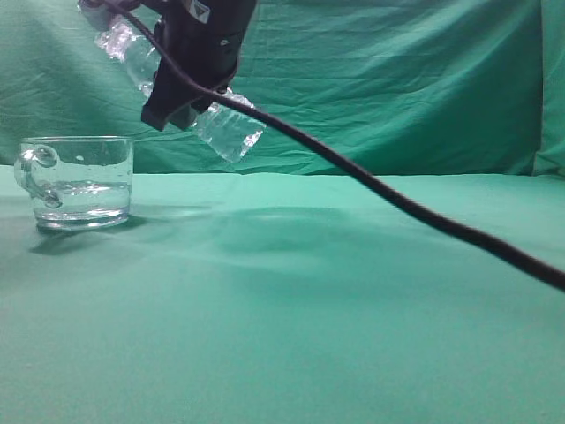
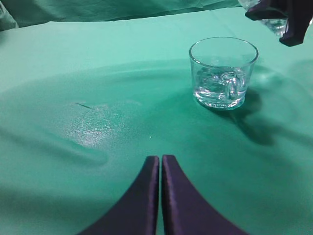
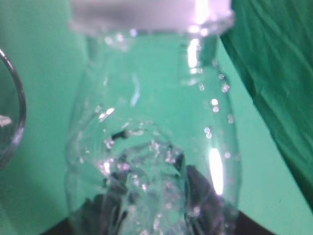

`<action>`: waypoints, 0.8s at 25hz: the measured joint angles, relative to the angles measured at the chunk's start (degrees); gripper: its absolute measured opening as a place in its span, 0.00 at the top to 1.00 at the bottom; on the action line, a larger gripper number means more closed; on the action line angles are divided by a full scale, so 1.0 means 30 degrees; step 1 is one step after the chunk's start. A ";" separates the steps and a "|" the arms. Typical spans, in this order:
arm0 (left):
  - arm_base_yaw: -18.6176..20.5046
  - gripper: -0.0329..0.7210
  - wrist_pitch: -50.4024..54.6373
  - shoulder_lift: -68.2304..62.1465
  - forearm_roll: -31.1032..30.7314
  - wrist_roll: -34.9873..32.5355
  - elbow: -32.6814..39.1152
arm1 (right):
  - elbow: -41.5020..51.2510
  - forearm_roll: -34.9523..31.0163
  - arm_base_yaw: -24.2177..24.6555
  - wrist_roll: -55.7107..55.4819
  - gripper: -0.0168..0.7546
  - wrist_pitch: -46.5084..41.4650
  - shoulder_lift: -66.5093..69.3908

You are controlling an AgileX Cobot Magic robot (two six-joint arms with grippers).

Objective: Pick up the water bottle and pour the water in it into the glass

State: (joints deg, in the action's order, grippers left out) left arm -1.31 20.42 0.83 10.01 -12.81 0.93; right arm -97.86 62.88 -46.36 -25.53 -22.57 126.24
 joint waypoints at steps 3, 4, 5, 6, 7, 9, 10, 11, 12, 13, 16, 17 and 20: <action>0.0000 0.96 0.0000 0.0000 0.0000 0.0000 0.0000 | 0.0000 -0.3696 -0.0175 -0.0036 0.66 -0.1593 -0.0584; 0.0000 0.96 0.0000 0.0000 0.0000 0.0000 0.0000 | 0.0000 -0.4688 -0.0175 -0.0037 0.66 -0.2024 -0.0990; 0.0000 0.96 0.0000 0.0000 0.0000 0.0000 0.0000 | 0.0000 -0.5723 -0.0175 -0.0069 0.66 -0.2510 -0.1469; 0.0000 0.96 0.0000 0.0000 0.0000 0.0000 0.0000 | 0.0000 -0.6629 -0.0136 -0.0069 0.66 -0.2971 -0.2007; 0.0000 0.96 0.0000 0.0000 0.0000 0.0000 0.0000 | 0.0000 -0.7507 -0.0099 -0.0033 0.66 -0.3387 -0.2489; 0.0000 0.96 0.0000 0.0000 0.0000 0.0000 0.0000 | 0.0000 -0.9201 0.0152 0.0293 0.66 -0.4205 -0.3646; 0.0000 0.96 0.0000 0.0000 0.0000 0.0000 0.0000 | 0.0000 -1.0266 0.0343 0.0438 0.66 -0.4523 -0.4147; 0.0000 0.96 0.0000 0.0000 0.0000 0.0000 0.0000 | 0.0103 -1.1179 0.0552 0.0745 0.66 -0.4693 -0.4746; 0.0000 0.96 0.0000 0.0000 0.0000 0.0000 0.0000 | 0.0334 -1.2205 0.0850 0.1045 0.66 -0.4697 -0.5404; 0.0000 0.96 0.0000 0.0000 0.0000 0.0000 0.0000 | 0.0857 -1.3167 0.1205 0.1488 0.66 -0.4524 -0.6164; 0.0000 0.96 0.0000 0.0000 0.0000 0.0000 0.0000 | 0.3411 -1.4896 0.2446 0.1977 0.66 -0.3057 -0.8512; 0.0000 0.96 0.0000 0.0000 0.0000 0.0000 0.0000 | 0.4577 -1.5086 0.2930 0.2048 0.66 -0.2185 -0.9233; 0.0000 0.96 0.0000 0.0000 0.0000 0.0000 0.0000 | 0.8258 -1.5259 0.4322 0.2080 0.66 0.0785 -1.1660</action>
State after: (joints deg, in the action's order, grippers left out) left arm -1.31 20.42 0.83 10.01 -12.81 0.93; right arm -73.08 17.10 -33.39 -19.29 -20.21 91.26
